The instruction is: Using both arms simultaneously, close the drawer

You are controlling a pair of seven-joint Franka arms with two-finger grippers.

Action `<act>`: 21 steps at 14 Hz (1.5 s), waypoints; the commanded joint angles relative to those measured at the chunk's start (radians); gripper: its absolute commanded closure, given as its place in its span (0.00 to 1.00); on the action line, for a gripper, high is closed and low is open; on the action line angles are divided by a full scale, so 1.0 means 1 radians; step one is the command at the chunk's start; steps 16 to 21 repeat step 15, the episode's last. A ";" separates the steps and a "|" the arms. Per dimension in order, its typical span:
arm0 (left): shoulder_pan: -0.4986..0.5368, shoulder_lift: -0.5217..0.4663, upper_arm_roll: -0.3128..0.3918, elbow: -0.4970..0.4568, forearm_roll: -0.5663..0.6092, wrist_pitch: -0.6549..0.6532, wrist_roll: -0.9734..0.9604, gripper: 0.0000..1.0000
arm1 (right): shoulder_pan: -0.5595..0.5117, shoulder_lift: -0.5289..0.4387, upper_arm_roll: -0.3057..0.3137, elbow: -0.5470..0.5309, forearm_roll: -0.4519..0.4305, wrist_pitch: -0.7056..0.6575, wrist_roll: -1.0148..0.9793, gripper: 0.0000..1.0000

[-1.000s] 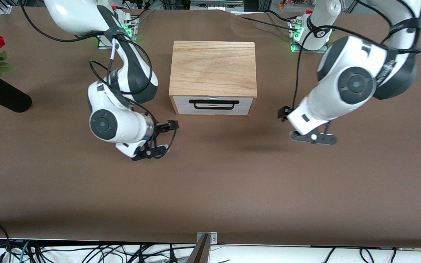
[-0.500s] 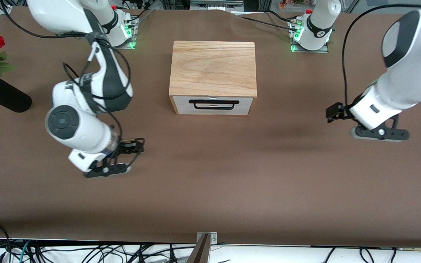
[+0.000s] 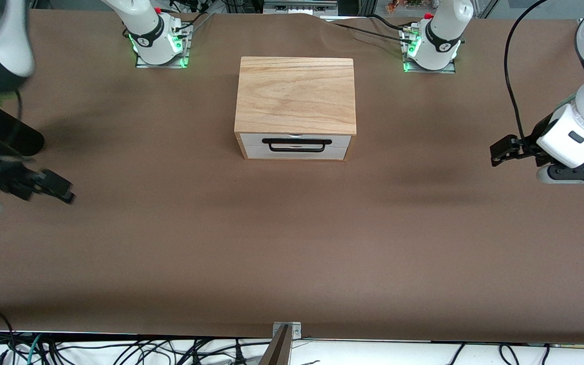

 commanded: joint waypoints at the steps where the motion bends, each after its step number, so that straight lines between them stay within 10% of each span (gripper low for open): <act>1: -0.043 -0.125 0.043 -0.131 0.010 0.010 0.015 0.00 | -0.005 -0.112 0.021 -0.155 -0.098 0.029 -0.008 0.00; 21: -0.025 -0.193 0.014 -0.190 0.019 -0.061 0.017 0.00 | -0.010 -0.100 0.028 -0.166 -0.101 -0.006 -0.159 0.00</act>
